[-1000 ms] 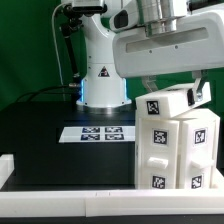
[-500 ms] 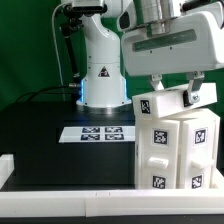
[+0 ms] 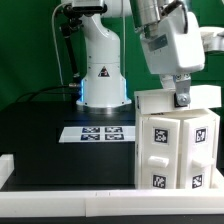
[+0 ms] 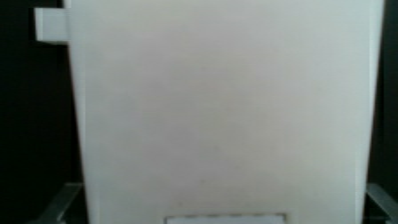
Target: Assemble cabinet
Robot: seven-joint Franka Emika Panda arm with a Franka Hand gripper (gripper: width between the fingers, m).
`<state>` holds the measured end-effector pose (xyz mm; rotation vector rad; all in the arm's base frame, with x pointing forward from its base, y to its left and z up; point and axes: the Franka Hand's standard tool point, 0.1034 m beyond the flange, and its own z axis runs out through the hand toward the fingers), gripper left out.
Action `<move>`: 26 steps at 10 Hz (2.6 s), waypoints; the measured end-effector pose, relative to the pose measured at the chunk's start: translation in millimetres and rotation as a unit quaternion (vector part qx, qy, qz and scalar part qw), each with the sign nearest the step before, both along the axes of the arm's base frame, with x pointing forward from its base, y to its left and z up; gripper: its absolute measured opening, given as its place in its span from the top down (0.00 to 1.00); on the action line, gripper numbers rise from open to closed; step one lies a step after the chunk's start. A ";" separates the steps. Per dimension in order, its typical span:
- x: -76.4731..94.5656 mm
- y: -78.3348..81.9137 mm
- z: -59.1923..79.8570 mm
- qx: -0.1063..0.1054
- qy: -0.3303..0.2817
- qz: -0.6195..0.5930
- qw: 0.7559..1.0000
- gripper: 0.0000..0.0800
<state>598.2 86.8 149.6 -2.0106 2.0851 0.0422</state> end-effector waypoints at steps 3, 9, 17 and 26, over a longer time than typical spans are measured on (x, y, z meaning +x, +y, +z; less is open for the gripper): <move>0.3 -1.4 -0.3 0.030 0.022 -0.118 0.992 0.32; 1.8 1.2 6.5 0.045 0.025 -0.144 0.988 0.07; 12.3 5.0 47.5 0.073 -0.014 -0.127 0.989 0.00; 12.2 13.4 44.3 -0.025 -0.093 0.335 0.937 0.00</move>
Offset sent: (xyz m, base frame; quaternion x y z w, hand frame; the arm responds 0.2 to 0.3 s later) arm -0.0052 -0.0082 -0.0020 -0.0373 0.0161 0.2528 0.9667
